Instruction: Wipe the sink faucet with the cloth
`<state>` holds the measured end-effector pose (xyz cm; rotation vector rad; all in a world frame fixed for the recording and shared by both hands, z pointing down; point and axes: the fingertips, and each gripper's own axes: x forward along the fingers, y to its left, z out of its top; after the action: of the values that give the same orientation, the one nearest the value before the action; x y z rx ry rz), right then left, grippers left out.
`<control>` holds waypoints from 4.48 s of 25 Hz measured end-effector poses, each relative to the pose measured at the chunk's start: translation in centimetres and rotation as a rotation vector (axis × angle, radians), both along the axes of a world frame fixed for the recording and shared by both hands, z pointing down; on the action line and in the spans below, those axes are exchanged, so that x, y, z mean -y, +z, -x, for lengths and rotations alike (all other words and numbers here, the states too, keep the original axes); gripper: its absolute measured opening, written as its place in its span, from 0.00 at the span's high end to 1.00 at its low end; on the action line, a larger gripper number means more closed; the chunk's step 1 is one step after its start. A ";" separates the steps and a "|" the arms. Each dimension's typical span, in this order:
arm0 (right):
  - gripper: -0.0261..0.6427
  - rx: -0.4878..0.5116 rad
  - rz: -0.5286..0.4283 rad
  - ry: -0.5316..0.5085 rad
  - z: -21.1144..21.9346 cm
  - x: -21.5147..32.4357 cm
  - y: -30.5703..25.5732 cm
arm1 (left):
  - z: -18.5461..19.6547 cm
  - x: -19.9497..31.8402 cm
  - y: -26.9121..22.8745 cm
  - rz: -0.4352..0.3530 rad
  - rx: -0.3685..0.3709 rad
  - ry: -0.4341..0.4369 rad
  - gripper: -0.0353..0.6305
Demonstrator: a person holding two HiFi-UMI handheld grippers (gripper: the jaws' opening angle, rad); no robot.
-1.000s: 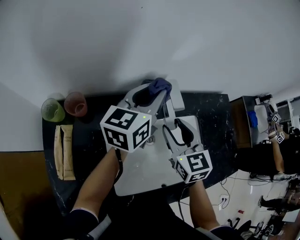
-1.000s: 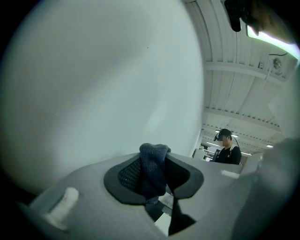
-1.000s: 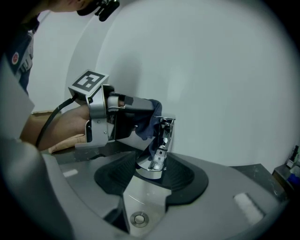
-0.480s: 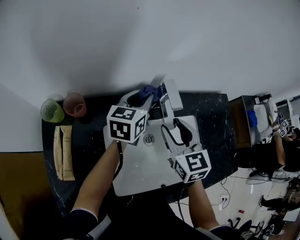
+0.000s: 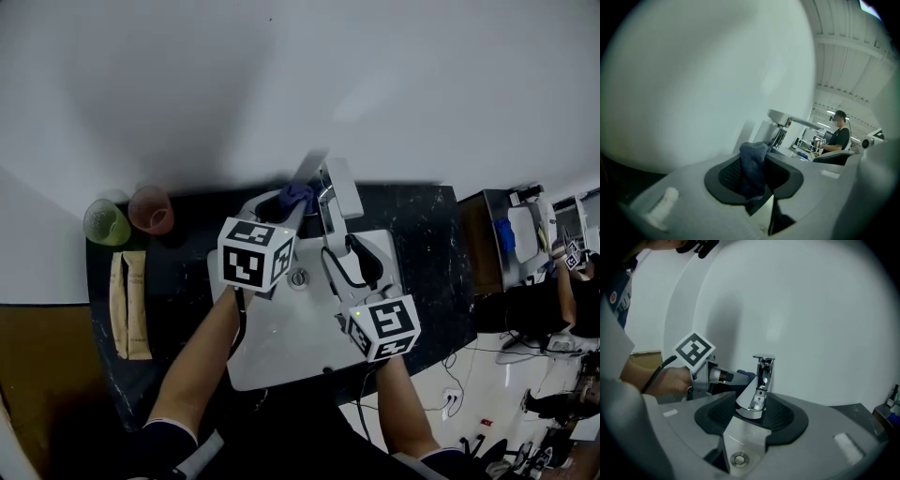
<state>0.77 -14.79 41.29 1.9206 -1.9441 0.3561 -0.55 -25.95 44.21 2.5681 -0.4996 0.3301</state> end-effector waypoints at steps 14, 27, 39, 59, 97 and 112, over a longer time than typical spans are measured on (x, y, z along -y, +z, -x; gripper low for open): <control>0.64 0.004 -0.012 -0.039 0.2 0.1 0.2 | 0.7 -6.1 -4.0 -0.191 -0.019 0.215 0.80; 0.52 -0.056 0.032 -0.212 1.3 -1.1 0.7 | 2.0 -9.8 -3.3 -0.194 0.020 0.289 0.80; 0.65 -0.159 0.045 -0.207 0.5 -2.0 0.6 | 1.4 -8.1 -2.5 -0.182 0.049 0.268 0.80; 0.70 -0.102 0.032 -0.172 -0.5 -3.1 0.9 | -0.6 -4.2 4.0 -0.192 0.318 0.214 0.80; 0.96 0.115 -0.347 -0.237 1.0 -11.5 -11.0 | 12.3 -19.2 -12.5 -0.308 0.038 -0.306 0.80; 0.96 0.102 -0.366 -0.197 2.8 -16.2 -13.0 | 12.2 -23.4 -13.8 -0.335 0.012 -0.250 0.80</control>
<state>-1.99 1.44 28.31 1.9276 -2.3771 0.0434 -12.73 -2.52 30.45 2.7780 -0.9388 0.1850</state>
